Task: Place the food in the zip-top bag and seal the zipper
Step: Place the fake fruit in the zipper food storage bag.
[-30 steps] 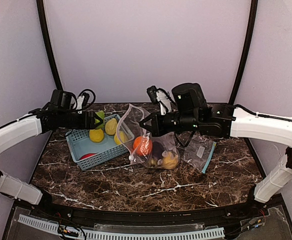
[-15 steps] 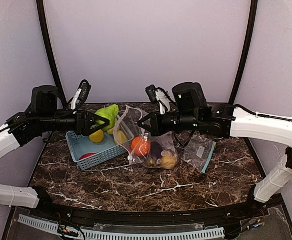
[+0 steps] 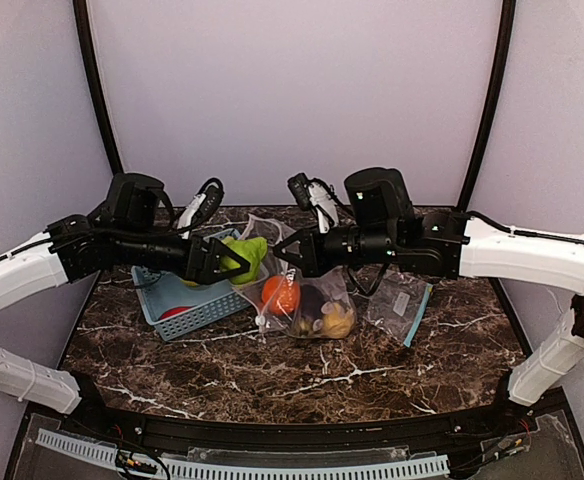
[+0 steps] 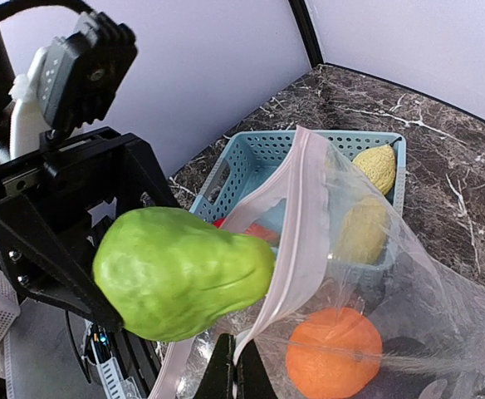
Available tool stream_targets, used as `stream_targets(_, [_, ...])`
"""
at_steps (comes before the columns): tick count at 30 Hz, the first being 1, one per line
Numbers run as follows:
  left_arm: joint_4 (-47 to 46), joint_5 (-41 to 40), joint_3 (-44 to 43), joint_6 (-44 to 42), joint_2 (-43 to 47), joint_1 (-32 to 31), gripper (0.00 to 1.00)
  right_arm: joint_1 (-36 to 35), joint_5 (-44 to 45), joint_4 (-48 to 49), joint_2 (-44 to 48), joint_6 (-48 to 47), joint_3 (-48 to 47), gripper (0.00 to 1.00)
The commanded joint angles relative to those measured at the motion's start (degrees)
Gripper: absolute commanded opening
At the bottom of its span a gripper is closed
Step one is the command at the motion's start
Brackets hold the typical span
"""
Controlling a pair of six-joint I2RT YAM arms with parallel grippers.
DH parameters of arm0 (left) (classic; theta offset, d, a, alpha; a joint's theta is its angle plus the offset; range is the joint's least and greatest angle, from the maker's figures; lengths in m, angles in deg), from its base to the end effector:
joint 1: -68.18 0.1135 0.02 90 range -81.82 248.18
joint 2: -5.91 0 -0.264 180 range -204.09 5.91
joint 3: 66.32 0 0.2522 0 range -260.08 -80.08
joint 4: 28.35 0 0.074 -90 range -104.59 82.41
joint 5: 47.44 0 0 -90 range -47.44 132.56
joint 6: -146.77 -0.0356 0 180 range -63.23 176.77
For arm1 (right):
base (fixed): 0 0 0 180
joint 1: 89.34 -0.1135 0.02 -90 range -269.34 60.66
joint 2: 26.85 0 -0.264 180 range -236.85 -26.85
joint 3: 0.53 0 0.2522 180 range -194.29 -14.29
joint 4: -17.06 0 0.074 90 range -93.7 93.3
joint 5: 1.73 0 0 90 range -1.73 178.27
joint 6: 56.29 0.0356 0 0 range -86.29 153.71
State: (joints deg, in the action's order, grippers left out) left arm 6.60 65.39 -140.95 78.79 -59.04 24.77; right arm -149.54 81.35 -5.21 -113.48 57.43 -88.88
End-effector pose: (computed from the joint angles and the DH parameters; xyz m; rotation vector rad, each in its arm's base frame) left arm 0.1746 -0.1842 0.3495 0.6673 2.0553 -1.0983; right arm 0.1747 0.3136 0.3462 -0.7357 1.9533 1.0602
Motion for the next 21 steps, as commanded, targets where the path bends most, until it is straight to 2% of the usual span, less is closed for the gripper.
stream_targets(1, [2.74, -1.48, -4.67, 0.83, -3.55, -0.32, 0.65, -0.92, -1.71, 3.25, 0.91, -2.98, 0.02, 0.0])
stream_targets(7, [1.85, -0.68, -8.99, 0.46, -8.97, -0.43, 0.67, -1.61, -1.73, 3.22, 0.41, -3.13, -0.16, 0.0])
stream_targets(14, [1.99, -4.35, -10.85, 1.46, -14.63, -0.38, 0.7, -1.84, -0.43, 2.56, 0.68, -2.8, -0.28, 0.0])
stream_targets(21, [-1.28, -4.15, -10.95, 1.02, -13.23, -0.38, 0.87, -1.8, 3.27, 0.62, 1.04, -1.64, -0.16, 0.0])
